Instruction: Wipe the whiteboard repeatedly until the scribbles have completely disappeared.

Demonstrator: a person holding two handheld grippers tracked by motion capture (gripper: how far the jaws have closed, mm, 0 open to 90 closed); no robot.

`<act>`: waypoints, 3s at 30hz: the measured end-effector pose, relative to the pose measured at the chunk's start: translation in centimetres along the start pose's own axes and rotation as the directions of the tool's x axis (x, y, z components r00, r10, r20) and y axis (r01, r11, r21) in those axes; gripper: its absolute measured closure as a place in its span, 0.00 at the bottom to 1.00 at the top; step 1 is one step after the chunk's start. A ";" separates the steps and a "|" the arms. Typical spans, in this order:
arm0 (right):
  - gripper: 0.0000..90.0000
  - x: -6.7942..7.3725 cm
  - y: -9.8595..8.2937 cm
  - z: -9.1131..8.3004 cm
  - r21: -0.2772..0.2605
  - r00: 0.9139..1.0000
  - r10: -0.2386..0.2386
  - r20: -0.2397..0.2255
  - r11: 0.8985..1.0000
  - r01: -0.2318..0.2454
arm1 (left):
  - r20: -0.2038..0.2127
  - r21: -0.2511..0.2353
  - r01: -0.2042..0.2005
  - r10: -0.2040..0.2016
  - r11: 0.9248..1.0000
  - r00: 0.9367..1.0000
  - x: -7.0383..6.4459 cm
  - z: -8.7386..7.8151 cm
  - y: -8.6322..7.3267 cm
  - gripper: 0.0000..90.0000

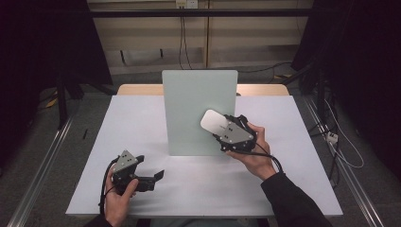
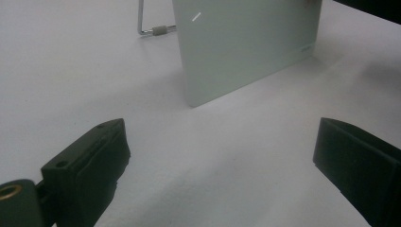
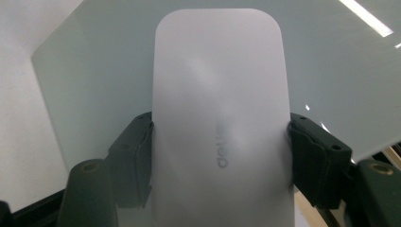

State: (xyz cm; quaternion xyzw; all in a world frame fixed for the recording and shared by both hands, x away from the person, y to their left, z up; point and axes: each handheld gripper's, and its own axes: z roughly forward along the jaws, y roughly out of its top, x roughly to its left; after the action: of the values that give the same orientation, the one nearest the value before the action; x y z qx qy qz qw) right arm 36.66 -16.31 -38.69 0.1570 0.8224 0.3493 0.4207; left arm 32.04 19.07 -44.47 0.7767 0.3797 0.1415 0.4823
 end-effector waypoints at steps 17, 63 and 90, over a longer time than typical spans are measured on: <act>0.35 5.3 -1.6 1.9 0.045 0.989 -0.053 -0.139 0.997 0.060 | 0.003 -0.001 0.004 -0.004 1.000 1.000 0.1 0.0 0.0 0.05; 0.35 5.4 -4.2 0.8 0.065 0.983 -0.031 -0.180 0.997 0.043 | 0.004 -0.005 -0.005 0.005 1.000 1.000 0.1 -0.2 0.1 0.05; 0.35 -0.4 -2.6 -2.0 -0.028 0.993 0.119 -0.014 0.992 -0.119 | 0.004 -0.005 0.013 -0.013 1.000 1.000 0.3 -0.1 0.0 0.05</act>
State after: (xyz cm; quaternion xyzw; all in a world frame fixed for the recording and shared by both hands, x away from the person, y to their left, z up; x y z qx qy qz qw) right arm 35.35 -19.27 -39.49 0.1976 0.8090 0.3865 0.3963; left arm 32.17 19.31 -44.49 0.7735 0.3832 0.1377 0.4857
